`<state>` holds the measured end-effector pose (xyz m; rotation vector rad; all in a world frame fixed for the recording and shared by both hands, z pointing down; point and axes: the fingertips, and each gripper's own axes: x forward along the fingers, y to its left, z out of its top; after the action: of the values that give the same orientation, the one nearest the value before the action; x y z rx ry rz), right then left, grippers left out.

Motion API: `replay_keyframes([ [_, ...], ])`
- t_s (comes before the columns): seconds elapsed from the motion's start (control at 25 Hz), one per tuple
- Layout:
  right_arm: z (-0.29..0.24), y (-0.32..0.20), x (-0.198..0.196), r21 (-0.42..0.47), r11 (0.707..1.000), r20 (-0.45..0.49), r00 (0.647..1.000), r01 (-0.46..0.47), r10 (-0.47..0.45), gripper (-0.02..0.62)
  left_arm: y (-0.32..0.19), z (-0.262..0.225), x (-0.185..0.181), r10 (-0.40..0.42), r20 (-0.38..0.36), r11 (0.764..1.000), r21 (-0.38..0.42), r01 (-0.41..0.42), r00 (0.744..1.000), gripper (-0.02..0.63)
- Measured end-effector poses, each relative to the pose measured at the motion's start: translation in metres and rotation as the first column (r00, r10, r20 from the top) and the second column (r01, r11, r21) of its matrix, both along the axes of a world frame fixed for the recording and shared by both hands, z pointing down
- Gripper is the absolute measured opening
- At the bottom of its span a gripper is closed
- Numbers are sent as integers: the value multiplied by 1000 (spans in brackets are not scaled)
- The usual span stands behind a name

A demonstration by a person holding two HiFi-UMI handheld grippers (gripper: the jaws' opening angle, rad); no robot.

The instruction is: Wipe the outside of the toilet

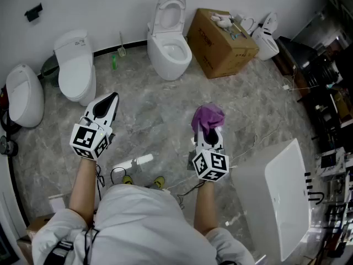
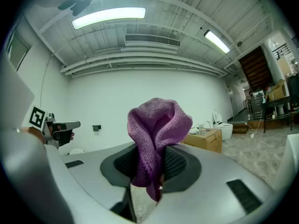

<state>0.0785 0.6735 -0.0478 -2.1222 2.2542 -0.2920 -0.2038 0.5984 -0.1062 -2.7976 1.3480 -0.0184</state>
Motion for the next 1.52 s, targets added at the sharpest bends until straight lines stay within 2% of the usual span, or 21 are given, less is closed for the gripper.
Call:
replay_keyframes([
  [0.32,2,-8,3,-1,1000,3,1000,8,-8,119,-6,3,6,2,-2,1000,-5,-2,1000,21],
  [0.68,4,-13,22,10,1000,-9,1000,10,-10,123,-8,8,29,4,9,1000,-16,-4,1000,21],
  [1.28,21,-33,91,5,995,12,995,95,-95,124,-9,27,113,-12,28,999,-35,13,1000,21],
  [1.52,28,-57,89,0,993,11,993,117,-117,124,-27,36,106,-40,33,998,-42,41,999,21],
])
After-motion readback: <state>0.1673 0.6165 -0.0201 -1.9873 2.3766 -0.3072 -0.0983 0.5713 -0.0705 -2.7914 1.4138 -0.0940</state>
